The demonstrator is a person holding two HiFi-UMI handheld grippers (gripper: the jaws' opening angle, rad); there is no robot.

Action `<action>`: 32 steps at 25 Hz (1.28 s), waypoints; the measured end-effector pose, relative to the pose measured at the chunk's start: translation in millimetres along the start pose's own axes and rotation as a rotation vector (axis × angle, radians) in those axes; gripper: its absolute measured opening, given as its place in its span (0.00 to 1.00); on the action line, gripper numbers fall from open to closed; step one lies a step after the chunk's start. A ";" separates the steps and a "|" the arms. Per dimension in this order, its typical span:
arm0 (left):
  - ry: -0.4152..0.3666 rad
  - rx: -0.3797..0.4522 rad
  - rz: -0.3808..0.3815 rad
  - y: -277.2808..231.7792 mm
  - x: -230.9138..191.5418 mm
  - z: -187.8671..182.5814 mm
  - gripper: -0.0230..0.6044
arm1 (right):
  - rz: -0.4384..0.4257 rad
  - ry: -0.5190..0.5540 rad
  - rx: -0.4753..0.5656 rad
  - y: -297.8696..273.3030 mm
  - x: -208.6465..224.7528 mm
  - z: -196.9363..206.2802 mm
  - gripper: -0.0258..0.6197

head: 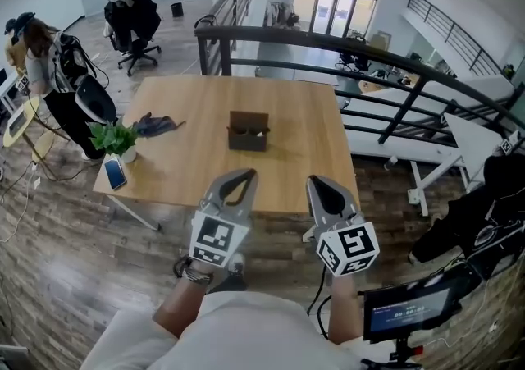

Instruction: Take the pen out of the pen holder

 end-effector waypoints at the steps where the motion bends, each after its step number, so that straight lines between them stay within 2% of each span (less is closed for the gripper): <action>1: 0.000 0.002 0.003 -5.1 -6.3 -0.5 0.04 | 0.000 0.006 0.004 -7.5 1.9 -2.7 0.04; 16: 0.026 0.002 0.030 -51.8 -69.5 11.4 0.04 | 0.037 0.035 -0.018 -83.9 17.7 -9.6 0.04; 32: 0.045 -0.009 0.061 -71.6 -115.0 31.4 0.04 | 0.072 -0.022 -0.024 -130.5 18.1 -4.3 0.04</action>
Point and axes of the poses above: the fingertips, and each gripper's own axes: y backward along the fingers, x to its right, z out of its underside, the point moved 8 cm from there along y, backward along the fingers, and after that the axes turned 3 degrees about z, right-handed, at the moved point
